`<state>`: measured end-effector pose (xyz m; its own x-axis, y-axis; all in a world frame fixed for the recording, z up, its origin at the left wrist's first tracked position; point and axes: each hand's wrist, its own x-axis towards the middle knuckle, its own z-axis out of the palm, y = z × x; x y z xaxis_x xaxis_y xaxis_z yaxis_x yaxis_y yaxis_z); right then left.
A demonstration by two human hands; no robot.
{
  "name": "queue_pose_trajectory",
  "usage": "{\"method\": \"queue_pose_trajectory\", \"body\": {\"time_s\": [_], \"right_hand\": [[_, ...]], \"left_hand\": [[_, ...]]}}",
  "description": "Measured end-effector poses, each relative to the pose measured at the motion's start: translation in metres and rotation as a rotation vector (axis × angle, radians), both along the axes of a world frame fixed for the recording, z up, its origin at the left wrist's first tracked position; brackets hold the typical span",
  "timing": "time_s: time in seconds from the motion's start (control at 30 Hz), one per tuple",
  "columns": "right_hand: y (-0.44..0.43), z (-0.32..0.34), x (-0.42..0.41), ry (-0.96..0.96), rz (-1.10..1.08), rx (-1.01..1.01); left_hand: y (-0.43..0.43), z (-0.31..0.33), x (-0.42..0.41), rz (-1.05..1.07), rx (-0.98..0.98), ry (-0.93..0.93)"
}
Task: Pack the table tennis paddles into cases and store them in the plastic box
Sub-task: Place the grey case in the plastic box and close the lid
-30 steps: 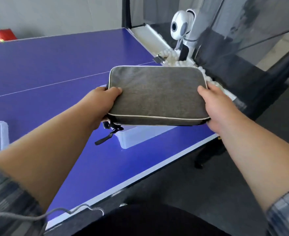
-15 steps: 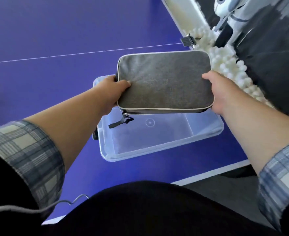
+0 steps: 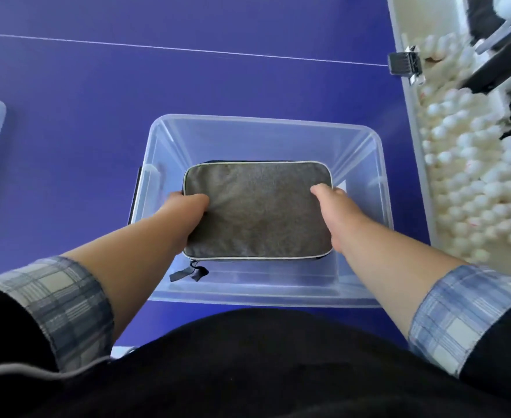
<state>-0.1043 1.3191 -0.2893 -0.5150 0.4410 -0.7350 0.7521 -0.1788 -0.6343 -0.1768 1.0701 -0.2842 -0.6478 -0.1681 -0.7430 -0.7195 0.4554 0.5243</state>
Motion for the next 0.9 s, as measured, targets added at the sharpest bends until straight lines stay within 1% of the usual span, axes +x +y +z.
{"method": "queue_pose_trajectory", "body": {"time_s": [0.1,0.17,0.27,0.37,0.47,0.53,0.6,0.63,0.7,0.8,0.9], "right_hand": [[0.0,-0.011,0.0,-0.091,0.024,0.044],[0.0,-0.018,0.003,-0.16,0.013,0.023],[0.0,-0.025,0.004,-0.177,-0.003,0.002],[-0.001,-0.026,0.004,-0.186,0.021,0.078],[-0.004,-0.022,0.004,-0.178,0.067,0.205],[-0.01,-0.012,-0.002,-0.107,0.097,0.337],[-0.024,0.004,-0.013,0.001,0.185,0.504],[-0.034,0.014,-0.019,0.074,0.24,0.585],[-0.062,0.034,-0.031,0.242,0.312,0.696],[-0.116,0.059,-0.045,0.479,0.33,0.766],[-0.177,0.079,-0.056,0.637,0.32,0.796]], "left_hand": [[0.008,-0.009,0.003,-0.016,-0.032,-0.032],[0.011,-0.015,0.003,-0.061,-0.038,-0.038],[0.01,-0.02,0.0,-0.124,-0.071,-0.034],[0.009,-0.022,0.0,-0.18,-0.099,-0.026],[0.011,-0.018,0.002,-0.219,-0.163,-0.004],[0.01,-0.011,0.002,-0.293,-0.243,0.043],[0.007,0.001,0.005,-0.371,-0.242,0.151],[0.004,0.008,0.006,-0.395,-0.195,0.222],[-0.007,0.023,0.009,-0.392,-0.028,0.344],[-0.037,0.049,0.012,-0.317,0.252,0.497],[-0.083,0.072,0.008,-0.247,0.378,0.582]]}}
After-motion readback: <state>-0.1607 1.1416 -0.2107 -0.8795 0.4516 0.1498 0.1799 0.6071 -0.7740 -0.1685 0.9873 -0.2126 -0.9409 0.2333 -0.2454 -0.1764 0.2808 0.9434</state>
